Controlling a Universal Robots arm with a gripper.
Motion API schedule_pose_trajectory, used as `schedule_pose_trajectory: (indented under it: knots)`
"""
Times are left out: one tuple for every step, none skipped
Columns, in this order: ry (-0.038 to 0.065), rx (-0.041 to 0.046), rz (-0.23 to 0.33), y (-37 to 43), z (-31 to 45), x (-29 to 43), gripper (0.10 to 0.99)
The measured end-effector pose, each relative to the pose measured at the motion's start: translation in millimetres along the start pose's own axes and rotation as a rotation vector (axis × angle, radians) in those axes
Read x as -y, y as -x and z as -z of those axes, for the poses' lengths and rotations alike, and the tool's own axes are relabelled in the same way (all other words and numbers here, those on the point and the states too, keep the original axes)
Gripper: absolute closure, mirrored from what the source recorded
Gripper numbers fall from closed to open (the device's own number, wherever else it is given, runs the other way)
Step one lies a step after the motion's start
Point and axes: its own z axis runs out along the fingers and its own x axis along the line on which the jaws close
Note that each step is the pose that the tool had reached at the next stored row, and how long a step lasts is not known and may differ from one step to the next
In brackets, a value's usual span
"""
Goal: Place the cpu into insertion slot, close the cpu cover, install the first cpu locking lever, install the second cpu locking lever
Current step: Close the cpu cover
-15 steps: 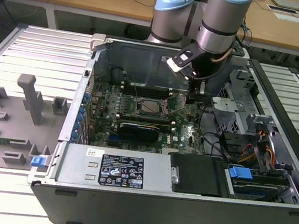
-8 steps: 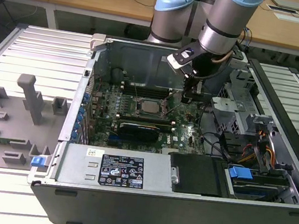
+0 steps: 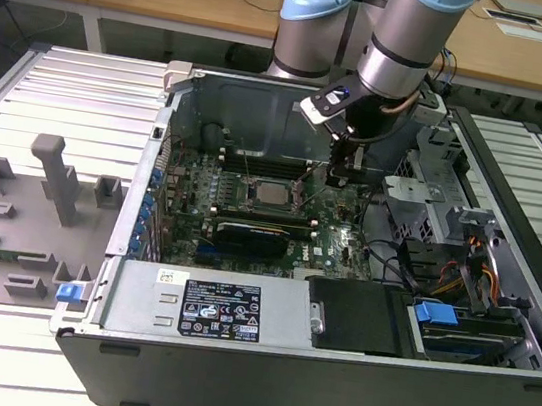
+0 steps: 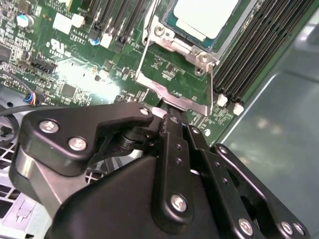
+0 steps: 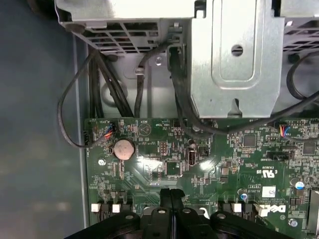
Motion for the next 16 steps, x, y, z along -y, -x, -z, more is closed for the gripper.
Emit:
schedule_pose_trajectory:
  knots:
    - [0.001,-0.0001,0.000,-0.1,-0.1,1.2,0.980]
    - [0.003,0.0000,0.000,-0.2,-0.3,3.0,0.980]
    - [0.004,0.0001,0.000,-0.3,-0.4,4.2,0.980]
    - [0.007,0.0003,0.000,-0.5,-0.7,6.6,0.980]
    - [0.009,0.0008,0.000,-0.7,-1.0,8.9,0.980]
    - [0.011,0.0011,0.000,-0.8,-1.1,10.2,0.980]
    - [0.012,0.0014,0.000,-1.0,-1.2,11.4,0.980]
    - [0.014,0.0021,0.000,-1.1,-1.4,13.1,0.980]
    - [0.016,0.0030,0.000,-1.3,-1.5,14.4,0.980]
    - [0.017,0.0038,0.000,-1.5,-1.7,15.5,0.980]
    - [0.020,0.0053,0.000,-1.8,-1.9,17.7,0.980]
    - [0.022,0.0068,0.000,-2.1,-2.1,19.8,0.980]
    - [0.025,0.0081,0.000,-2.4,-2.4,21.9,0.980]
    - [0.027,0.0088,0.000,-2.6,-2.5,23.2,0.980]
    - [0.030,0.0097,0.000,-2.9,-2.7,24.9,0.980]
    - [0.034,0.0110,0.000,-3.4,-3.0,27.8,0.980]
